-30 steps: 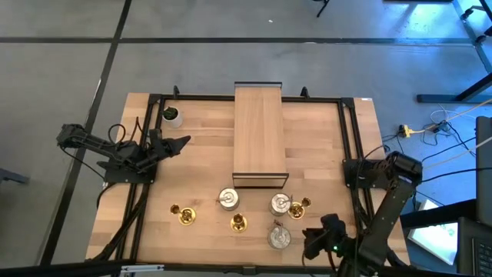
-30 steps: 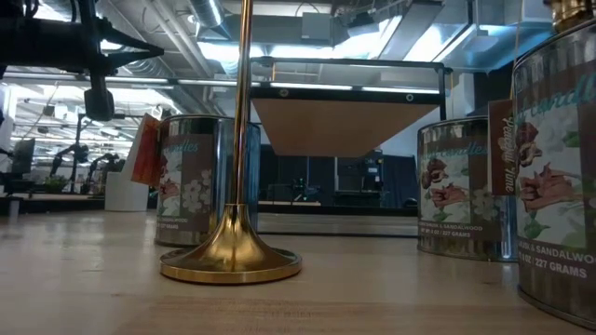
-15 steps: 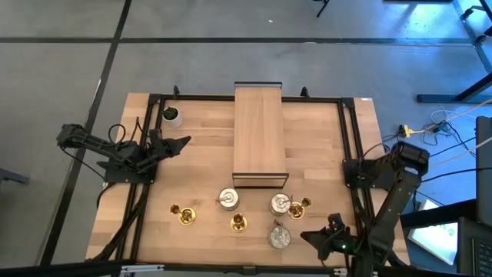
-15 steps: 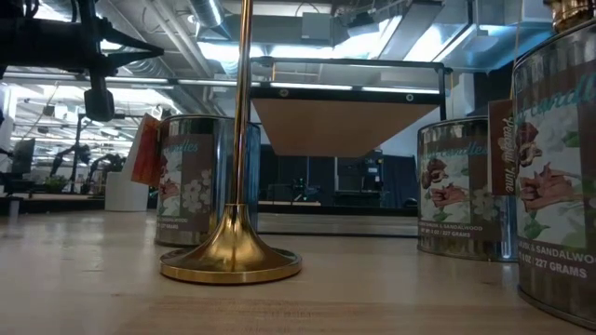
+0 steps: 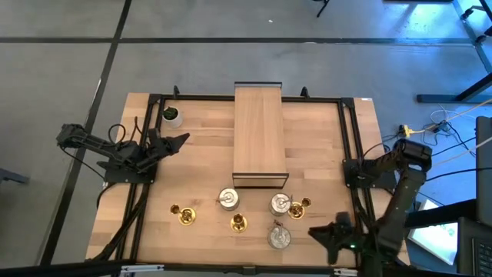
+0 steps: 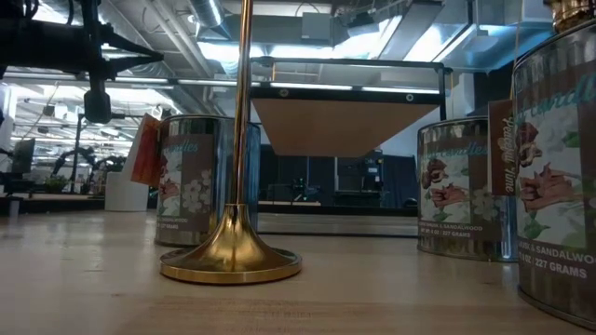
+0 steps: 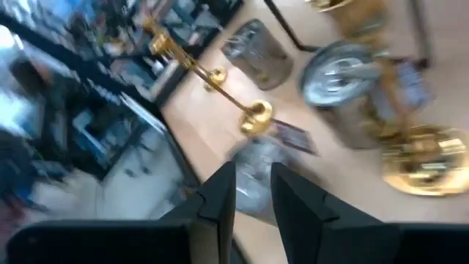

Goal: Pick & Place candle stick holders
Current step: Put the bottom right gold candle holder on the shelf

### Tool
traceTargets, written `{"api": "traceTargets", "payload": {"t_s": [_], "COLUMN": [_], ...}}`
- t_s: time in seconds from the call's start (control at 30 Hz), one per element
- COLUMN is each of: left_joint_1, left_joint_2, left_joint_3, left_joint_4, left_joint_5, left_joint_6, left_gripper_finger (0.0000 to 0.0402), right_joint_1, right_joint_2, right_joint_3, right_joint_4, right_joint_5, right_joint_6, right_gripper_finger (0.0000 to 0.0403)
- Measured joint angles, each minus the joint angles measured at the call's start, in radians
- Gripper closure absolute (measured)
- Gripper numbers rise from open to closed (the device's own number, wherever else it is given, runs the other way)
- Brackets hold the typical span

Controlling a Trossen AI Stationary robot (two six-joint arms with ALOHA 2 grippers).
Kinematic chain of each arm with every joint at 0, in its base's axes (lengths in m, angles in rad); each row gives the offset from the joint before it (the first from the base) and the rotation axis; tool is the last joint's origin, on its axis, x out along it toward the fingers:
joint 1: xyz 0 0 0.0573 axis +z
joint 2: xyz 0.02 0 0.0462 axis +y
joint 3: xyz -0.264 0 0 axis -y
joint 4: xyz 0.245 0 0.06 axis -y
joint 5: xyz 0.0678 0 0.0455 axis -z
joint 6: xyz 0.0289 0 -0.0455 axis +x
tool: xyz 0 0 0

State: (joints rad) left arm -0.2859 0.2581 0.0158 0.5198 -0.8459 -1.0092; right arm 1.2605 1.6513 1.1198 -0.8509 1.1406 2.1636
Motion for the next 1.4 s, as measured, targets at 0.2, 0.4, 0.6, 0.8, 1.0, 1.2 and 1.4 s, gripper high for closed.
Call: {"api": "traceTargets", "payload": {"t_s": [0.2,0.4,0.6,0.8,1.0,1.2,1.4], "left_joint_1": [0.000,0.000,0.000,0.000,0.000,0.000,0.000], "left_joint_2": [0.006,0.061,0.179,0.290,0.410,0.538,0.624], "left_joint_3": [0.000,0.000,0.000,0.031,0.122,0.187,0.214], "left_joint_4": [0.007,0.074,0.222,0.291,0.292,0.291,0.293], "left_joint_5": [-0.026,-0.071,-0.134,-0.143,-0.151,-0.152,-0.146], "left_joint_6": [-0.037,-0.043,-0.044,-0.065,-0.050,-0.062,-0.136], "left_gripper_finger": [0.0400,0.0400,0.0400,0.0400,0.0400,0.0400,0.0400], "right_joint_1": [0.086,0.173,0.196,0.214,0.223,0.228,0.189], "right_joint_2": [-0.047,-0.180,-0.290,-0.331,-0.366,-0.419,-0.436], "right_joint_3": [-0.005,-0.164,-0.342,-0.418,-0.426,-0.426,-0.426], "right_joint_4": [-0.289,-0.345,-0.327,-0.194,-0.179,-0.227,-0.209], "right_joint_5": [-0.008,-0.007,0.009,-0.040,-0.021,-0.101,-0.124], "right_joint_6": [0.081,0.081,0.052,0.111,0.102,0.080,0.014], "right_gripper_finger": [0.0312,0.0312,0.0312,0.0312,0.0310,0.0297,0.0244]}}
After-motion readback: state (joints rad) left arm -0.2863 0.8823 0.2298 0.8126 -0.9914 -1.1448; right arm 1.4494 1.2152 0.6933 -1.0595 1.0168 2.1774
